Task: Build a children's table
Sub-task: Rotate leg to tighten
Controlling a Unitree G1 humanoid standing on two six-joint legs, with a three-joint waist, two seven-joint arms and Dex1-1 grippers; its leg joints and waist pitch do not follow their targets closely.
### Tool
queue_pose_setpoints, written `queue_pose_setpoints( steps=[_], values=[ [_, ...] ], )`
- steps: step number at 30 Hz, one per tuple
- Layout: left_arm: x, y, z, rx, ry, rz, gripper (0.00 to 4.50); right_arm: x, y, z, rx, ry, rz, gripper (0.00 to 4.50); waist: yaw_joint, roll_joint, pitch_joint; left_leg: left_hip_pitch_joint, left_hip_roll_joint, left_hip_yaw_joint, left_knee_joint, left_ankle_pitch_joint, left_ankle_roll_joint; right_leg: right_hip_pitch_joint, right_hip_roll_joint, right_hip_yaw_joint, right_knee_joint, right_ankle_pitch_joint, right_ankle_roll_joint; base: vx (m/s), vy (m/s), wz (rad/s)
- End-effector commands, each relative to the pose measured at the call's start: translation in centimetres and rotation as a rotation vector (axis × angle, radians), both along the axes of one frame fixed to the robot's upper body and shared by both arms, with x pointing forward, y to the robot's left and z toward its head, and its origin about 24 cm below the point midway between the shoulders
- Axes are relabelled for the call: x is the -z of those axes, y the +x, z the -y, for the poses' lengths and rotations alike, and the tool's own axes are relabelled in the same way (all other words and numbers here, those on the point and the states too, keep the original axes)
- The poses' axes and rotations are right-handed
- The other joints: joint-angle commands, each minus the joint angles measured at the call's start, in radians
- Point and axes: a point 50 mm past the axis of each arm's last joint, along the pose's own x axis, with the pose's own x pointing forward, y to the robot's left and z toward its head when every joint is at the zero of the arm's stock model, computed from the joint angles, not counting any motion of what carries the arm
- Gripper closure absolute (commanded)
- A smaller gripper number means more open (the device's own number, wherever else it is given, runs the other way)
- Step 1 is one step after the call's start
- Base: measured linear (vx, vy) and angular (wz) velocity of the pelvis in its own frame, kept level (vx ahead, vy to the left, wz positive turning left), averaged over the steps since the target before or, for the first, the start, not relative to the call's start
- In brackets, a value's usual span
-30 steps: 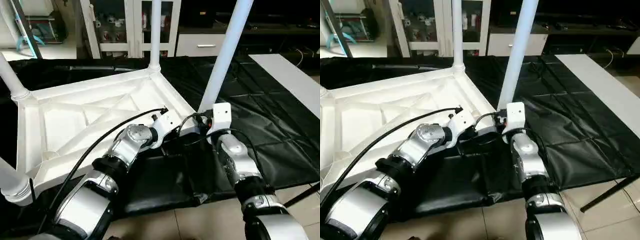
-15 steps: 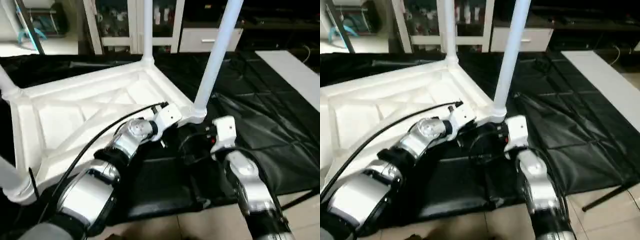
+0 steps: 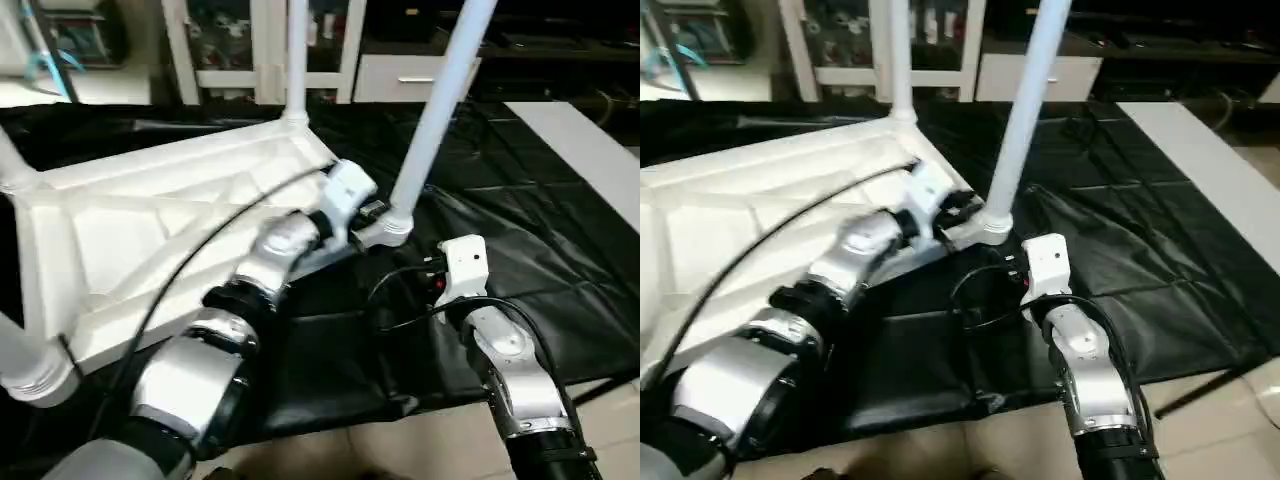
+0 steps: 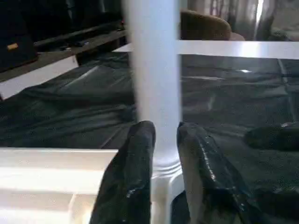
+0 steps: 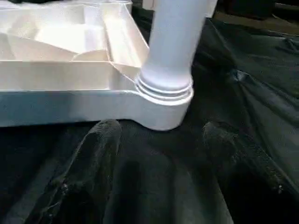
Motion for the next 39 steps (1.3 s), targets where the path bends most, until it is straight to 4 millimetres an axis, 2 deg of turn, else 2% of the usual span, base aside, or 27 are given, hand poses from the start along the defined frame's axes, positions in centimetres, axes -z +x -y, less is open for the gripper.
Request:
queue_pose_setpoints(
  steps=[1,2,3,4,5,6,7,8,9,11,13,14,15,16,18,20,22,24,26,27,28,29,31,32,33,37,39],
  values=[
    [0.1,-0.2,-1.1,0.029,0.011,-0.041,3.02,-0.5,-0.3,0.5,-0.012,-0.002,0.012,1.39,0.010,-0.031,-0.074,0.017,-0.004,0.006,-0.066,-0.174,0.091,0.063,-0.003,0.008,-0.052,-0.164,-0.199,0.000,0.000,0.00],
    [0.3,-0.5,-1.9,0.055,0.024,-0.076,2.87,-0.5,-0.4,0.6,-0.028,-0.003,0.010,1.39,0.012,-0.020,-0.072,0.019,-0.002,0.007,-0.065,-0.153,0.104,0.059,-0.001,0.010,-0.047,-0.146,-0.214,0.000,0.000,0.00],
    [0.3,-0.5,-1.9,0.055,0.024,-0.076,2.87,-0.5,-0.4,0.6,-0.028,-0.003,0.010,1.39,0.009,-0.018,-0.072,0.021,-0.003,0.008,-0.065,-0.149,0.106,0.056,0.003,0.011,-0.049,-0.137,-0.217,0.000,0.000,0.00],
    [0.5,-2.0,-3.5,0.138,0.059,-0.142,2.87,-0.7,-0.7,0.8,-0.075,0.010,-0.004,1.39,0.013,-0.038,-0.073,0.023,0.000,0.008,-0.063,-0.143,0.104,0.061,0.001,0.009,-0.042,-0.120,-0.226,0.000,0.000,0.00],
    [0.5,-2.7,-3.9,0.174,0.068,-0.166,2.87,-0.7,-0.8,0.8,-0.094,0.019,-0.009,1.39,0.021,-0.025,-0.071,0.024,0.007,0.006,-0.069,-0.135,0.104,0.061,-0.002,0.011,-0.035,-0.100,-0.241,0.000,0.000,0.00],
    [0.5,-3.6,-4.4,0.219,0.093,-0.192,2.87,-0.7,-0.9,0.9,-0.118,0.018,-0.017,1.39,0.018,-0.020,-0.070,0.028,0.006,0.008,-0.068,-0.139,0.103,0.053,0.003,0.012,-0.036,-0.092,-0.244,0.000,0.000,0.00],
    [0.6,-4.2,-4.6,0.247,0.109,-0.208,2.87,-0.7,-1.0,0.8,-0.131,0.016,-0.021,1.39,0.015,-0.017,-0.069,0.033,0.007,0.010,-0.070,-0.144,0.088,0.049,0.010,0.011,-0.036,-0.080,-0.247,0.000,0.000,0.00],
    [0.6,-5.0,-4.9,0.289,0.130,-0.232,2.87,-0.7,-1.2,0.8,-0.161,0.012,-0.023,1.39,0.017,-0.015,-0.068,0.035,0.007,0.009,-0.073,-0.156,0.066,0.051,0.011,0.012,-0.035,-0.072,-0.245,0.000,0.000,0.00],
    [0.8,-6.0,-5.3,0.338,0.168,-0.253,2.87,-0.6,-1.4,0.8,-0.188,0.010,-0.031,1.39,0.017,-0.015,-0.068,0.035,0.007,0.009,-0.073,-0.156,0.066,0.051,0.011,0.012,-0.035,-0.072,-0.245,0.000,0.000,0.00],
    [1.2,-7.3,-5.8,0.389,0.219,-0.299,2.87,-0.5,-2.0,0.7,-0.242,0.009,-0.046,1.39,0.027,-0.001,-0.060,0.043,0.006,0.012,-0.079,-0.227,0.019,0.044,0.013,0.015,-0.041,-0.121,-0.223,0.000,0.000,0.00],
    [1.2,-7.5,-6.0,0.390,0.229,-0.316,2.87,-0.5,-2.2,0.7,-0.263,0.008,-0.049,1.39,0.029,-0.004,-0.058,0.044,0.007,0.011,-0.083,-0.273,-0.003,0.044,0.012,0.016,-0.046,-0.163,-0.208,0.000,0.000,0.00],
    [1.6,-7.6,-6.5,0.359,0.278,-0.335,2.87,-0.6,-2.7,0.5,-0.320,0.010,-0.060,1.39,0.032,0.003,-0.058,0.042,0.004,0.006,-0.087,-0.323,-0.032,0.047,0.011,0.017,-0.052,-0.220,-0.179,0.000,0.000,0.00],
    [1.8,-7.5,-6.9,0.333,0.312,-0.342,2.87,-0.7,-3.0,0.4,-0.358,0.010,-0.066,1.39,0.031,-0.001,-0.058,0.042,0.004,0.006,-0.088,-0.332,-0.035,0.047,0.012,0.017,-0.056,-0.230,-0.169,0.000,0.000,0.00],
    [2.1,-7.2,-7.4,0.288,0.362,-0.335,2.87,-0.7,-3.4,0.2,-0.399,0.010,-0.077,1.39,0.031,-0.001,-0.056,0.037,0.002,0.003,-0.089,-0.343,-0.039,0.051,0.011,0.018,-0.058,-0.255,-0.149,0.000,0.000,0.00],
    [2.4,-6.4,-8.1,0.173,0.442,-0.315,2.87,-0.7,-4.0,0.2,-0.453,0.007,-0.097,1.39,0.028,0.002,-0.056,0.034,0.000,-0.002,-0.091,-0.368,-0.043,0.051,0.009,0.018,-0.064,-0.303,-0.119,0.000,0.000,0.00],
    [2.4,-5.2,-8.4,0.031,0.478,-0.290,2.87,-0.7,-4.3,0.3,-0.460,-0.003,-0.104,1.39,0.022,0.009,-0.058,0.035,-0.001,-0.006,-0.089,-0.387,-0.050,0.047,0.006,0.017,-0.067,-0.321,-0.121,0.000,0.000,0.00],
    [2.4,-4.6,-8.5,-0.028,0.498,-0.275,2.87,-0.6,-4.4,0.4,-0.454,-0.008,-0.108,1.39,0.019,0.004,-0.057,0.038,-0.003,-0.005,-0.086,-0.412,-0.049,0.042,0.009,0.016,-0.073,-0.347,-0.123,0.000,0.000,0.00],
    [2.3,-4.2,-8.3,-0.057,0.520,-0.263,2.87,-0.5,-4.5,0.4,-0.453,-0.006,-0.110,1.39,0.016,0.000,-0.058,0.029,-0.005,-0.010,-0.088,-0.403,-0.044,0.050,0.005,0.014,-0.075,-0.379,-0.112,0.000,0.000,0.00],
    [2.2,-3.4,-7.7,-0.093,0.550,-0.226,2.87,-0.5,-4.5,0.4,-0.441,-0.004,-0.112,1.39,0.012,-0.001,-0.058,0.025,-0.006,-0.011,-0.087,-0.388,-0.040,0.049,0.007,0.014,-0.078,-0.389,-0.105,0.000,0.000,0.00],
    [2.2,-3.4,-7.7,-0.093,0.550,-0.226,2.87,-0.5,-4.5,0.4,-0.441,-0.004,-0.112,1.39,0.013,0.000,-0.060,0.028,-0.006,-0.012,-0.085,-0.386,-0.041,0.048,0.006,0.013,-0.077,-0.386,-0.108,0.000,0.000,0.00],
    [2.2,-3.1,-7.6,-0.107,0.559,-0.212,2.87,-0.6,-4.6,0.5,-0.437,-0.004,-0.115,1.39,0.010,-0.004,-0.060,0.025,-0.006,-0.012,-0.085,-0.379,-0.036,0.049,0.007,0.013,-0.078,-0.374,-0.114,0.000,0.000,0.00],
    [2.2,-2.1,-7.0,-0.154,0.588,-0.162,2.87,-0.5,-4.5,0.6,-0.431,-0.010,-0.120,1.39,0.012,-0.013,-0.060,0.026,-0.007,-0.010,-0.082,-0.370,-0.028,0.048,0.008,0.013,-0.079,-0.377,-0.112,0.000,0.000,0.00],
    [2.2,-1.0,-6.5,-0.209,0.614,-0.109,2.87,-0.3,-4.3,0.6,-0.425,-0.020,-0.125,1.39,0.017,-0.014,-0.063,0.029,-0.007,-0.010,-0.078,-0.355,-0.017,0.045,0.008,0.014,-0.080,-0.355,-0.112,0.000,0.000,0.00],
    [2.2,-0.6,-6.4,-0.233,0.627,-0.084,2.87,-0.3,-4.3,0.6,-0.424,-0.021,-0.127,1.39,0.020,-0.016,-0.065,0.023,-0.008,-0.011,-0.079,-0.332,-0.013,0.052,0.007,0.013,-0.074,-0.327,-0.113,0.000,0.000,0.00],
    [2.3,-0.3,-6.2,-0.251,0.623,-0.066,2.87,-0.2,-4.2,0.5,-0.425,-0.023,-0.130,1.39,0.021,-0.021,-0.066,0.021,-0.007,-0.011,-0.079,-0.321,-0.012,0.054,0.006,0.013,-0.073,-0.320,-0.113,0.000,0.000,0.00],
    [2.3,0.1,-5.7,-0.287,0.615,0.012,2.87,-0.1,-4.1,0.2,-0.429,-0.031,-0.134,1.39,0.022,-0.021,-0.069,0.018,-0.008,-0.012,-0.076,-0.280,-0.002,0.060,0.005,0.012,-0.066,-0.257,-0.129,0.000,0.000,0.00],
    [2.0,0.1,-5.1,-0.296,0.555,0.061,2.87,-0.4,-4.2,-0.1,-0.442,-0.029,-0.125,1.39,0.024,-0.021,-0.072,0.019,-0.007,-0.011,-0.072,-0.240,0.013,0.062,0.006,0.012,-0.058,-0.189,-0.155,0.000,0.000,0.00]
  ],
)
